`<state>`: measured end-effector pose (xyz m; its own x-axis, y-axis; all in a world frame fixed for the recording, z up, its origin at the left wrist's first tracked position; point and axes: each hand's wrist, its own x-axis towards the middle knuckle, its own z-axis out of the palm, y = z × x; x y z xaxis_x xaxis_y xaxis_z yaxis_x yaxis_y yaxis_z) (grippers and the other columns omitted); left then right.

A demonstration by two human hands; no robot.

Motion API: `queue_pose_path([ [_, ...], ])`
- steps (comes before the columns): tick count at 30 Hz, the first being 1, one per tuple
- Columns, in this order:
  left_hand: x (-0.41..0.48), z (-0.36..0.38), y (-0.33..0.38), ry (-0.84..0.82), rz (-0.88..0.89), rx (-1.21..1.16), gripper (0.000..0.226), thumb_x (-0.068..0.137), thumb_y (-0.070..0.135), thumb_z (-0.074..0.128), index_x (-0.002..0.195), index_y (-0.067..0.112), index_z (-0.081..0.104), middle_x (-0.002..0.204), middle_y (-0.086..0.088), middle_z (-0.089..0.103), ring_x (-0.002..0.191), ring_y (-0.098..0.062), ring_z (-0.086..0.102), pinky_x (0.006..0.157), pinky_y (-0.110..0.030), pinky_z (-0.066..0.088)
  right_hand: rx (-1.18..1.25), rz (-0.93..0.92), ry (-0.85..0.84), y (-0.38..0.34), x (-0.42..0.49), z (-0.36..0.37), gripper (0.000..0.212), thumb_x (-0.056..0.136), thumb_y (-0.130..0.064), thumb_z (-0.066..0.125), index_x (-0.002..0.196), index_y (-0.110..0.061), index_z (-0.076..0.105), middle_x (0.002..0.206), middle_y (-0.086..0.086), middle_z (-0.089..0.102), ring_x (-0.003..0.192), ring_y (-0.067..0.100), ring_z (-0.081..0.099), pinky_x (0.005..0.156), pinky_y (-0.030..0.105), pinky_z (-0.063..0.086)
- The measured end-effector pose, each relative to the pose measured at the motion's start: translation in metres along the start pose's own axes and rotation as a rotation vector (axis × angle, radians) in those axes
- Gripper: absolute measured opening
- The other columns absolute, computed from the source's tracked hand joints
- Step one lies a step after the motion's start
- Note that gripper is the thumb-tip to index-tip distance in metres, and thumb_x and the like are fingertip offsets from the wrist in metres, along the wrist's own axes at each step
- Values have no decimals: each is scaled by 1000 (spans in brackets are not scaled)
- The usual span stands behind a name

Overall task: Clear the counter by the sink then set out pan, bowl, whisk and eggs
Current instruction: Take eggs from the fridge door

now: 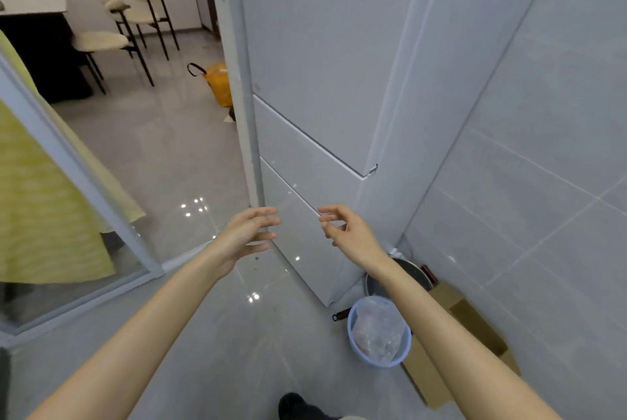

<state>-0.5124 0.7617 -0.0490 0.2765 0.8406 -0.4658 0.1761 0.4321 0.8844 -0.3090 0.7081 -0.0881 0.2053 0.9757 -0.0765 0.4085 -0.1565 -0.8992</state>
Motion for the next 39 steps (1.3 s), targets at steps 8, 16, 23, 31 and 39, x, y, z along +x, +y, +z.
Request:
queue_pose_path([
  [8,80,-41,45,114,27,-116,17,92,13,58,105,21,63,108,-2,67,90,-18,64,80,-29,53,-11,-39,-83,-27,110,23,26,91,-16,55,115,-23,62,105,-5,64,76,12,58,76,27,51],
  [16,156,-101,75,107,43,-114,25,94,14,55,119,16,60,111,-1,67,90,-18,63,84,-31,54,-55,-36,-102,-56,194,68,27,93,-18,53,120,-22,59,109,-6,63,78,8,58,77,24,50],
  [23,237,-181,119,-30,93,1,14,95,18,55,105,24,62,111,0,64,99,-19,62,93,-35,51,-82,36,47,-90,271,127,27,93,-18,53,119,-21,60,108,-3,62,74,9,57,69,17,47],
  [31,334,-252,169,-255,89,106,24,92,19,59,116,23,61,117,2,65,98,-15,65,89,-32,52,-47,156,264,-136,344,178,24,93,-15,52,116,-21,59,107,-1,61,81,22,60,78,33,52],
  [39,424,-227,213,-338,241,166,40,96,22,53,135,21,47,129,-4,56,103,-15,59,81,-25,47,-52,255,507,-137,382,165,24,92,-16,54,115,-20,61,107,-3,63,76,19,58,76,31,49],
])
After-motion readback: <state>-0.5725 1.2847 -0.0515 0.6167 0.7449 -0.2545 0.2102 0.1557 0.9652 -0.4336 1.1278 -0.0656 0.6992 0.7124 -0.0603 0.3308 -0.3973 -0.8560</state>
